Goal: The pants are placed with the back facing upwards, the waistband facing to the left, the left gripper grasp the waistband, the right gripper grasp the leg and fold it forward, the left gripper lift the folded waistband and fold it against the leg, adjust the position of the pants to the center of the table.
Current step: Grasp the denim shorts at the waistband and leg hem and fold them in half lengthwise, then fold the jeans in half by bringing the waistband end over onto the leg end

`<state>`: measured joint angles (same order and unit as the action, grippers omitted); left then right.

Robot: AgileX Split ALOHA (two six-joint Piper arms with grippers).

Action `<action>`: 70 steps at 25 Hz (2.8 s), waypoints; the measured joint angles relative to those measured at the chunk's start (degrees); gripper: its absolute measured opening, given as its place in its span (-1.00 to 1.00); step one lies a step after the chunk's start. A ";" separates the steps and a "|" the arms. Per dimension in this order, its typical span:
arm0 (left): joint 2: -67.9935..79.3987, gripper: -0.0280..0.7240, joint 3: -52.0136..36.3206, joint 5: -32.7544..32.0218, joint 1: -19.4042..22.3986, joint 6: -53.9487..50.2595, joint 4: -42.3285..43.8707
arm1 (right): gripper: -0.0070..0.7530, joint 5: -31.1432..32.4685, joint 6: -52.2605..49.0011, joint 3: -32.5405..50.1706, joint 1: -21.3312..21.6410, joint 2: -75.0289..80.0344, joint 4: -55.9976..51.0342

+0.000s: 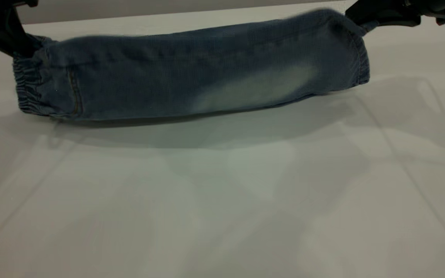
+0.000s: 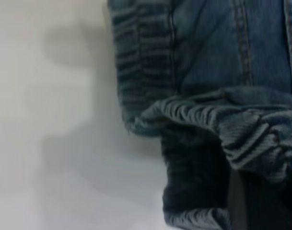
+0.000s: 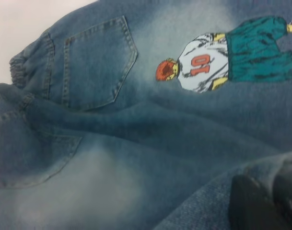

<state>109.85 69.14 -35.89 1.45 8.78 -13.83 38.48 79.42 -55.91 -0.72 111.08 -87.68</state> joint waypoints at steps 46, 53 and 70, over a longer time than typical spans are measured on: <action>14.54 0.52 20.25 4.65 0.05 -0.35 -0.09 | 0.28 -5.69 -3.85 -22.36 0.12 16.06 5.90; 7.68 0.53 20.35 -3.18 0.39 -0.47 2.44 | 0.29 -3.58 -12.71 -23.05 -1.50 10.92 15.93; 13.87 0.54 18.93 -4.31 3.65 -1.89 4.02 | 0.29 -3.73 -25.11 -23.96 -6.77 10.60 28.08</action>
<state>123.72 88.07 -40.20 5.10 6.89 -9.81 34.75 54.31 -79.87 -7.49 121.68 -59.60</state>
